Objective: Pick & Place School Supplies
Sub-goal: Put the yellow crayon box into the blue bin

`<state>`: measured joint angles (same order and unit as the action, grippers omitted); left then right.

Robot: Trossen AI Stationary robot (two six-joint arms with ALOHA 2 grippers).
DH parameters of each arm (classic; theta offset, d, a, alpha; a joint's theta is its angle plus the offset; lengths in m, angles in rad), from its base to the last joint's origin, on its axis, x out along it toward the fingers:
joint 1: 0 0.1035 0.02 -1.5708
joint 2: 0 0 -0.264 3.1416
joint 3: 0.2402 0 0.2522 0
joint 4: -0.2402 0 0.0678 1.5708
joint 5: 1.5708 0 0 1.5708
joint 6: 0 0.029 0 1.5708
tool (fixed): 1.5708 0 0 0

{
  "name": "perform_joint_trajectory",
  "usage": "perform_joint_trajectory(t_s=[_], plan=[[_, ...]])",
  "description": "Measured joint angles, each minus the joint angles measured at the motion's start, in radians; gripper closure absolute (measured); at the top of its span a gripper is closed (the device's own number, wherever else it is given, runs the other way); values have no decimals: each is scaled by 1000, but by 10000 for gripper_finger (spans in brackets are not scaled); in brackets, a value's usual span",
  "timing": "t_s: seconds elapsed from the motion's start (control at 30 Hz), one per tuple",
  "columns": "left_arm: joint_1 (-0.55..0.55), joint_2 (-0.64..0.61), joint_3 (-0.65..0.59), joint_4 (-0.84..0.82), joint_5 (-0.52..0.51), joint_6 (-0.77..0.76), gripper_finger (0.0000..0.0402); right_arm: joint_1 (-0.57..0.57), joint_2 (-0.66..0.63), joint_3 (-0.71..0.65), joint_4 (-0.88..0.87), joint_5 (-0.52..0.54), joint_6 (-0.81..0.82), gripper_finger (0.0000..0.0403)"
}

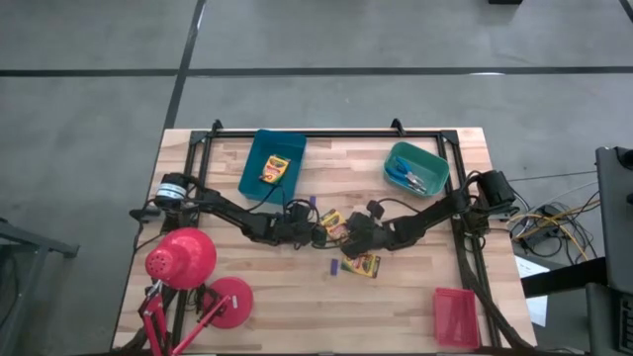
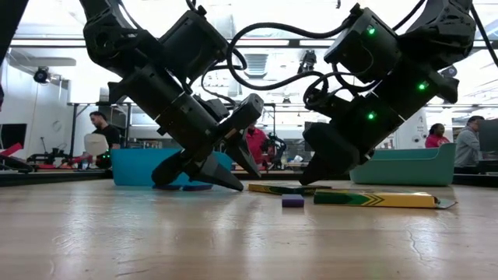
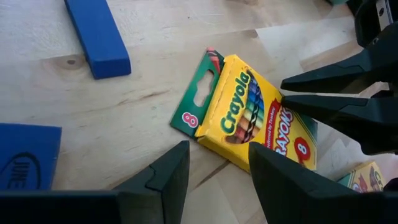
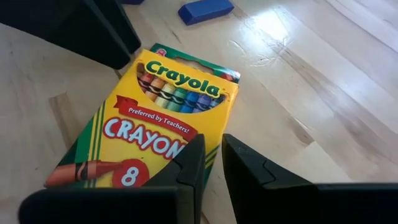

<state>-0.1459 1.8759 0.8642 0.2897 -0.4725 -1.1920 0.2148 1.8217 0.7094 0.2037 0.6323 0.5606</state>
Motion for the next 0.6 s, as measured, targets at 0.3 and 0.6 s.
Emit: perform_joint_trajectory(t_s=[0.3,0.6], plan=[[0,0,0,-1,0,11,229,7,-18,0,35,0,-37,351],[0,0,0,-2,0,11,229,7,-27,1,17,3,-40,351]])
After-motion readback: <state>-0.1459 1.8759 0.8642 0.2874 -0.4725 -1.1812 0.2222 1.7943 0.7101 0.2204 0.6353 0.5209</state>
